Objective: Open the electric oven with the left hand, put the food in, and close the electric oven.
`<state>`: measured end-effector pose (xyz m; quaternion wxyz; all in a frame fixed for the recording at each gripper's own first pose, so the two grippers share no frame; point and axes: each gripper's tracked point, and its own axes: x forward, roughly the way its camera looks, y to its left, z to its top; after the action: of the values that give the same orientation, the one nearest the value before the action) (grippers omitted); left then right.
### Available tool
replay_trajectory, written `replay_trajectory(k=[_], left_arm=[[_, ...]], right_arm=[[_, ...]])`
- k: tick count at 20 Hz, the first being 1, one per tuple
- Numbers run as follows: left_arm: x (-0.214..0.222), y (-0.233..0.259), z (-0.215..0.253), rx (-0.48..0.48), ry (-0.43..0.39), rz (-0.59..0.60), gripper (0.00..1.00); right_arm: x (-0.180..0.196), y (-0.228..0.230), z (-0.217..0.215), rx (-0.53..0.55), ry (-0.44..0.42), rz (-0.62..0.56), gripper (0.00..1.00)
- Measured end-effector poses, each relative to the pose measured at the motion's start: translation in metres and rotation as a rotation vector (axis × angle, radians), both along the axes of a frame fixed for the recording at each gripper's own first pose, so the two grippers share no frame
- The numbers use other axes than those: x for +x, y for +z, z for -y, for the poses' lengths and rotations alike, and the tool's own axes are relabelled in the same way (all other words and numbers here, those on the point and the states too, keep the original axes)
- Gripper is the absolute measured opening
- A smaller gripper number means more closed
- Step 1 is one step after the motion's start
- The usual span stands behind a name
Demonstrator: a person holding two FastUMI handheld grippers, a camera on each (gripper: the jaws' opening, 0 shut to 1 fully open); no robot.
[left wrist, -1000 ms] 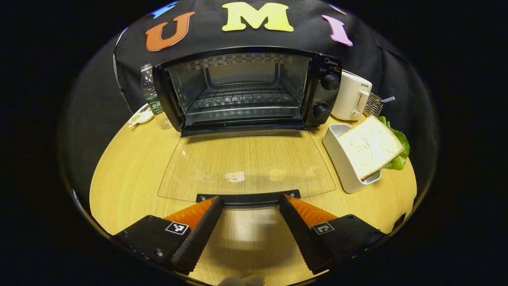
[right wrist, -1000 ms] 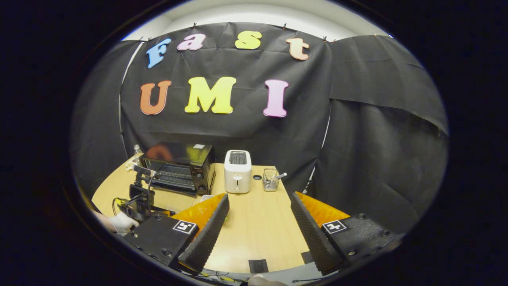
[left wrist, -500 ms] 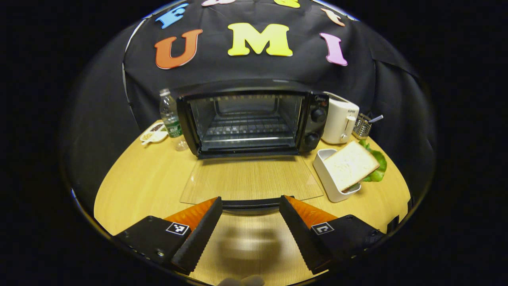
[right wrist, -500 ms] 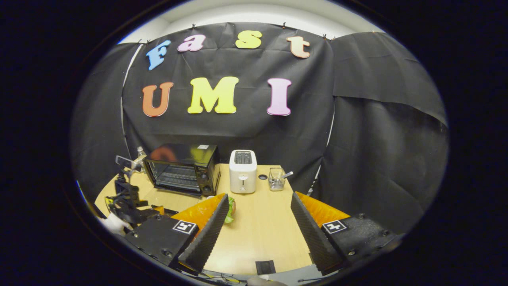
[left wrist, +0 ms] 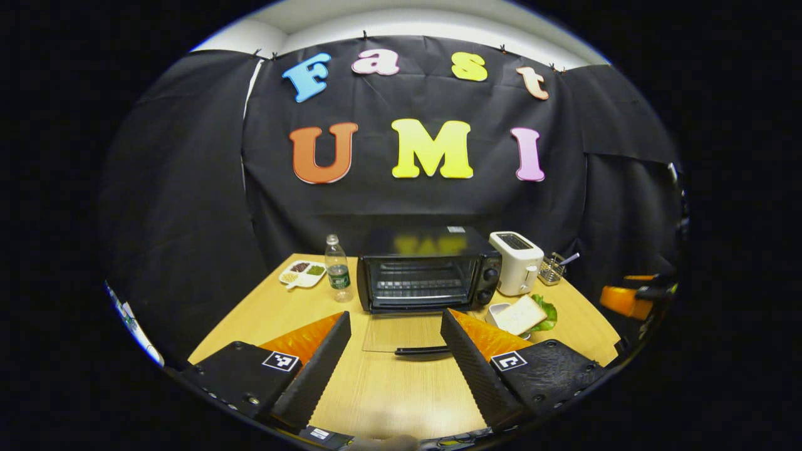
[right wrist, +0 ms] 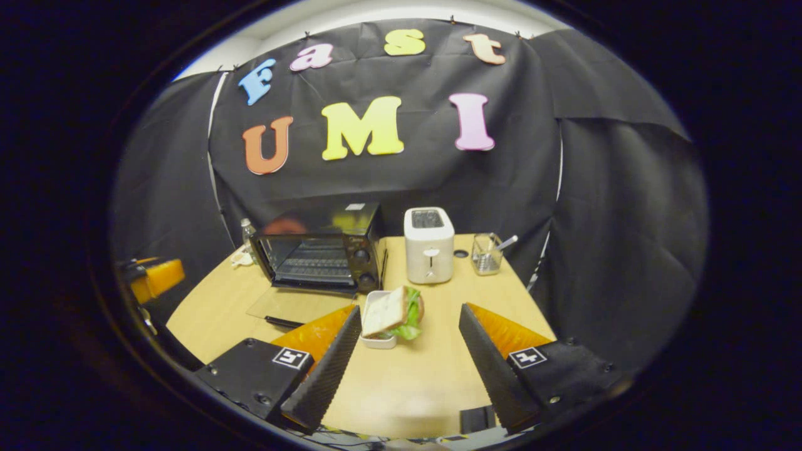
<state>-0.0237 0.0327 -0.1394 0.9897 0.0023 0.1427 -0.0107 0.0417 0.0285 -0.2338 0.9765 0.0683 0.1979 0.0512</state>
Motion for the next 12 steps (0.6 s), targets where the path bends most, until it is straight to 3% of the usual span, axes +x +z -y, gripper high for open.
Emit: replay_trajectory(k=[5,10,11,12], left_arm=[[-0.039,0.055,-0.001,-0.025,0.041,0.078,0.95],[-0.053,0.072,-0.007,0.005,0.145,0.069,0.95],[-0.053,0.073,-0.007,0.004,0.172,0.060,0.95],[-0.051,0.074,-0.006,0.002,0.195,0.054,0.95]], right_arm=[[0.040,-0.090,-0.004,0.175,0.002,-0.182,0.99],[0.099,-0.128,0.003,0.318,0.014,-0.267,0.99],[0.112,-0.129,0.005,0.340,0.025,-0.275,0.87],[0.122,-0.128,0.002,0.365,0.053,-0.289,0.98]])
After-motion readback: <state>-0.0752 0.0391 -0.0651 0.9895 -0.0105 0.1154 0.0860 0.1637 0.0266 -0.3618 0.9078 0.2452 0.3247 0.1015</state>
